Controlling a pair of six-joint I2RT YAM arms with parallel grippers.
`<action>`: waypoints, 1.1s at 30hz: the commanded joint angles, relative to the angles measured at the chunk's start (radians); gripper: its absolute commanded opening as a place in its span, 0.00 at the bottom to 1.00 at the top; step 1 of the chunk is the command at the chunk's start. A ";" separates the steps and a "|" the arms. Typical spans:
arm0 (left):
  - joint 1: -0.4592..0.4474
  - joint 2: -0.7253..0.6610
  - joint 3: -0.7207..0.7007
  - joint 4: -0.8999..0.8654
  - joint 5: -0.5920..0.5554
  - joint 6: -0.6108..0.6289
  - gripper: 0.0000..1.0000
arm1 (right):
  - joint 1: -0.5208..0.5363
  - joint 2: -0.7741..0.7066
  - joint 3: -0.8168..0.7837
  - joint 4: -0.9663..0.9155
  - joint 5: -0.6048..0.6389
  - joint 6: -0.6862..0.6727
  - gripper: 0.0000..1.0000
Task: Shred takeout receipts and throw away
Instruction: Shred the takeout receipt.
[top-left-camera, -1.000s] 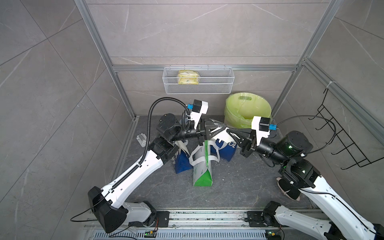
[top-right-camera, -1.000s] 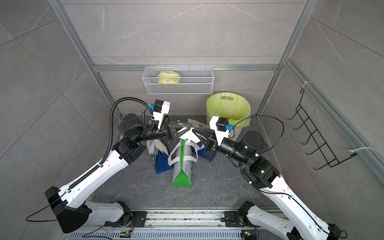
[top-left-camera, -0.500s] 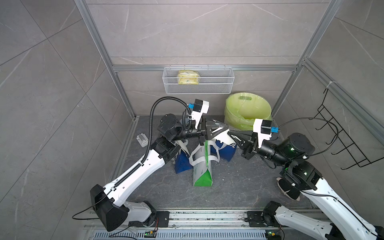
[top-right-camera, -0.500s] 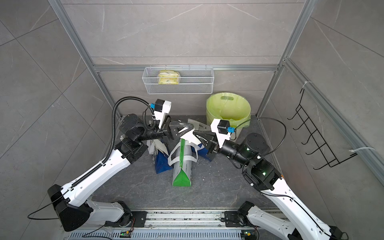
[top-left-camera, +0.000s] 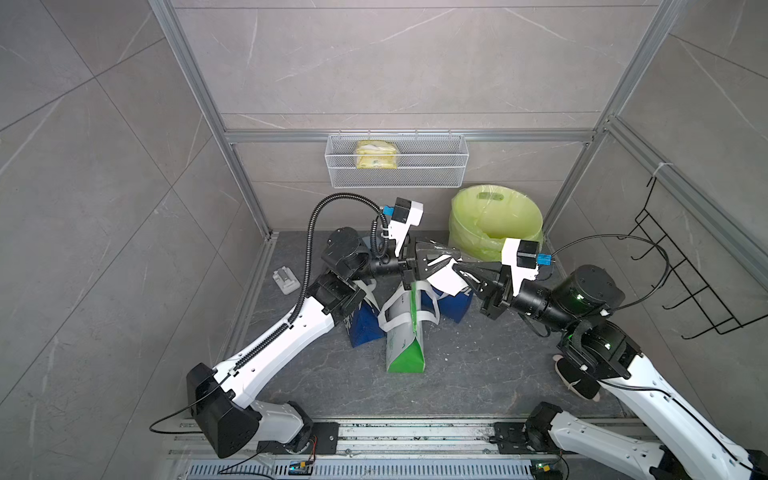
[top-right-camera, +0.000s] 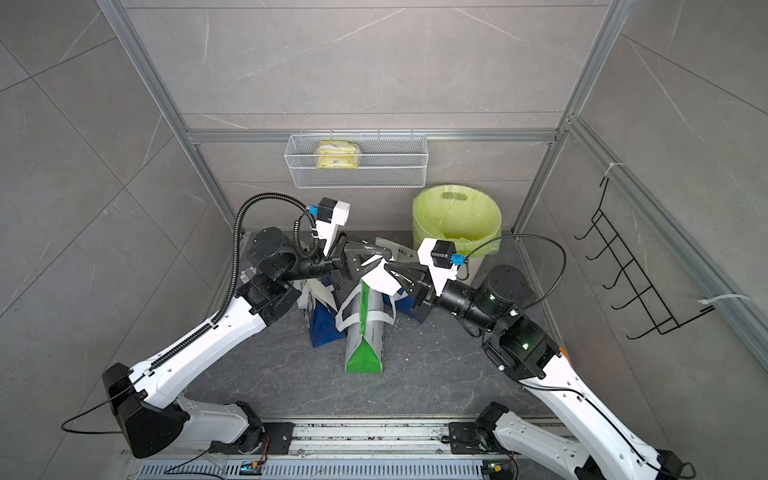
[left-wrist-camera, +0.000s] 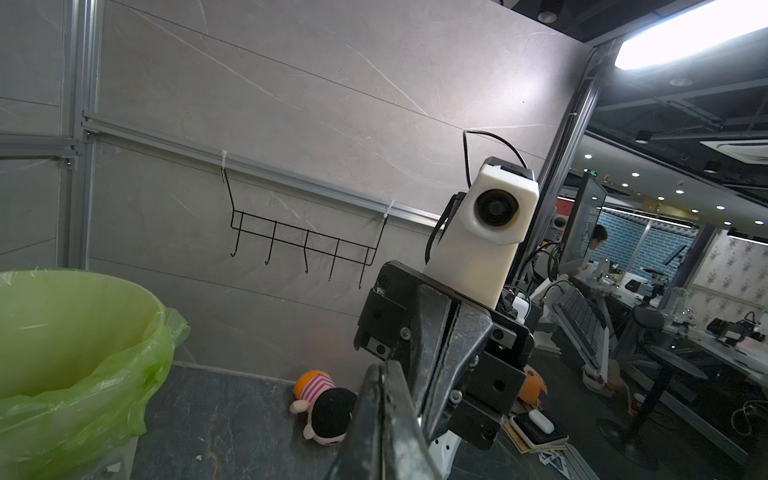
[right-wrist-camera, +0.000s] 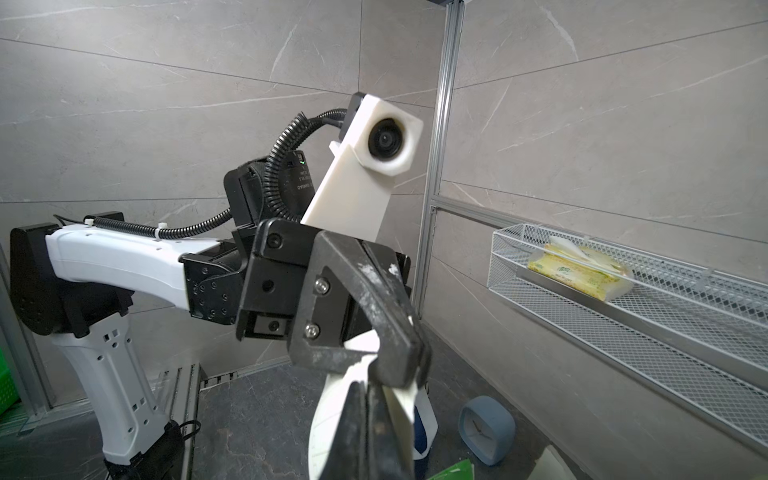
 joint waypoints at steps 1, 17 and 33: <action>-0.008 0.000 0.029 0.080 0.018 -0.066 0.07 | -0.003 -0.001 0.026 -0.022 0.028 -0.033 0.00; -0.053 -0.056 -0.235 0.017 -0.507 -0.454 0.03 | -0.004 -0.229 -0.152 -0.136 0.086 0.447 0.00; -0.059 -0.008 -0.421 0.307 -0.731 -0.815 0.15 | -0.005 -0.027 -0.207 0.031 0.288 0.793 0.00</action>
